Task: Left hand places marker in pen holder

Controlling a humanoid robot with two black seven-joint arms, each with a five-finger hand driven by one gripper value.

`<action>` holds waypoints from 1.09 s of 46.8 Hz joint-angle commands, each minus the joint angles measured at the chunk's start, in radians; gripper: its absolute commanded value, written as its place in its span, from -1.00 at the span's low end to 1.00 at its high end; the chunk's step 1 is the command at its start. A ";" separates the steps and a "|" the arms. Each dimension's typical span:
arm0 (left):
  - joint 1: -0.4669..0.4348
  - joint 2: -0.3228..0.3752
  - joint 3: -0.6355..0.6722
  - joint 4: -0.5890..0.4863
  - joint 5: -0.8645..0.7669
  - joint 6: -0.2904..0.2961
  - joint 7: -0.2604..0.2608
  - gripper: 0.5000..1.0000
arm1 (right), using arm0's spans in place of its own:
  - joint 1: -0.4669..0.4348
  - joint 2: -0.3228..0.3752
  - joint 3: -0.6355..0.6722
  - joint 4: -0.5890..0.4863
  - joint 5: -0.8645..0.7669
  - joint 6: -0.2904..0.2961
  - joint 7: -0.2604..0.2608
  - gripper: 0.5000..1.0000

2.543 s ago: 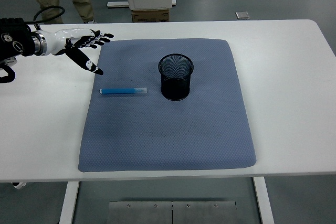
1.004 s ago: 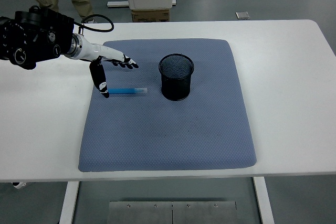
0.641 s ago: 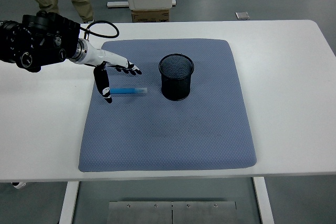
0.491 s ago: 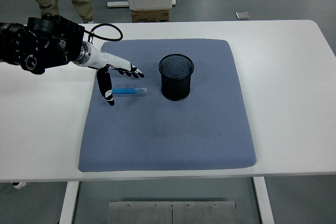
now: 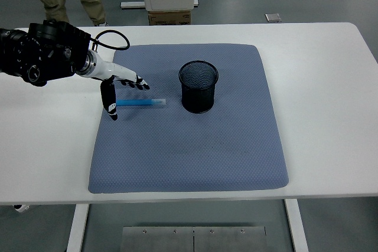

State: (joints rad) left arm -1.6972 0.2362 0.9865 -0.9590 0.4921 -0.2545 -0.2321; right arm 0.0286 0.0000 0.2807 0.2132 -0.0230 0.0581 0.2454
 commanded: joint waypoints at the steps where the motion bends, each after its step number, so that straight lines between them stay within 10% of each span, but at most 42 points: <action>1: 0.001 -0.006 0.000 0.005 0.000 0.001 0.001 1.00 | 0.000 0.000 0.000 0.000 0.000 0.000 0.000 1.00; 43: 0.002 -0.067 -0.029 0.020 0.046 0.003 0.005 1.00 | -0.001 0.000 0.000 0.000 0.000 0.000 0.000 1.00; 51: 0.016 -0.072 -0.029 0.020 0.046 0.003 0.007 0.53 | 0.001 0.000 0.000 0.000 0.000 0.000 0.000 1.00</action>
State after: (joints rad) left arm -1.6866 0.1660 0.9573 -0.9383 0.5385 -0.2511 -0.2261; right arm 0.0280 0.0000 0.2808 0.2133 -0.0235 0.0583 0.2454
